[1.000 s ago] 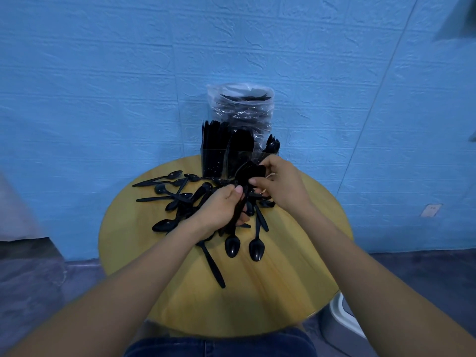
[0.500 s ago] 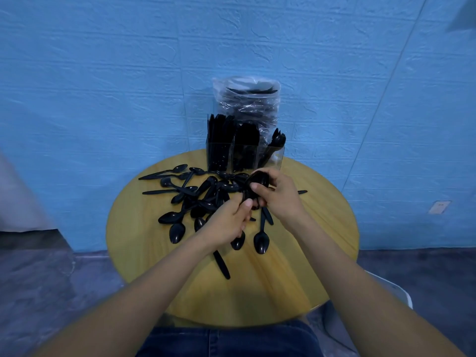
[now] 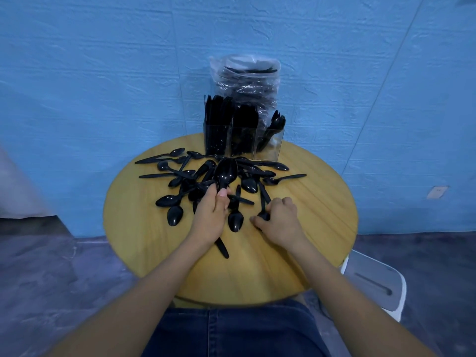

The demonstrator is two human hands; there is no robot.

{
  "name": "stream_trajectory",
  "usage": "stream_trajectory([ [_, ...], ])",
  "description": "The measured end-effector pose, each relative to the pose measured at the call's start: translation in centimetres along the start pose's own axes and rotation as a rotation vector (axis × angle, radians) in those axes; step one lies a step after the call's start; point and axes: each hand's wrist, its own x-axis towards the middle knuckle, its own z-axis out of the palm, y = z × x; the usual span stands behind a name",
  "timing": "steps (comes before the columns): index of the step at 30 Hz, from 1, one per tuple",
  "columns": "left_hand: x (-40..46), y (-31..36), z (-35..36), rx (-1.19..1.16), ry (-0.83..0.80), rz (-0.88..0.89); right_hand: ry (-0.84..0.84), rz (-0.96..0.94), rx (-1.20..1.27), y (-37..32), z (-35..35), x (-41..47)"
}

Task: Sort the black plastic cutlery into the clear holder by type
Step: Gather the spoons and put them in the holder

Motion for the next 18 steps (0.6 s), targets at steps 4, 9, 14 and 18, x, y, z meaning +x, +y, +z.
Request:
stream_trajectory([
  [4,-0.3,-0.3,-0.2,-0.061,0.046,0.016,0.085,0.015,0.040,0.1,0.4,0.1],
  [9,-0.2,-0.5,-0.3,-0.129,0.076,-0.006,0.171,0.043,0.211,-1.1,0.6,-0.1],
  [14,-0.1,-0.8,-0.4,-0.128,0.087,-0.025,0.107,0.056,0.068,-3.4,2.3,-0.1],
  [18,-0.2,-0.8,-0.3,-0.042,0.072,0.007,0.036,-0.017,-0.088,-4.2,2.9,-0.3],
])
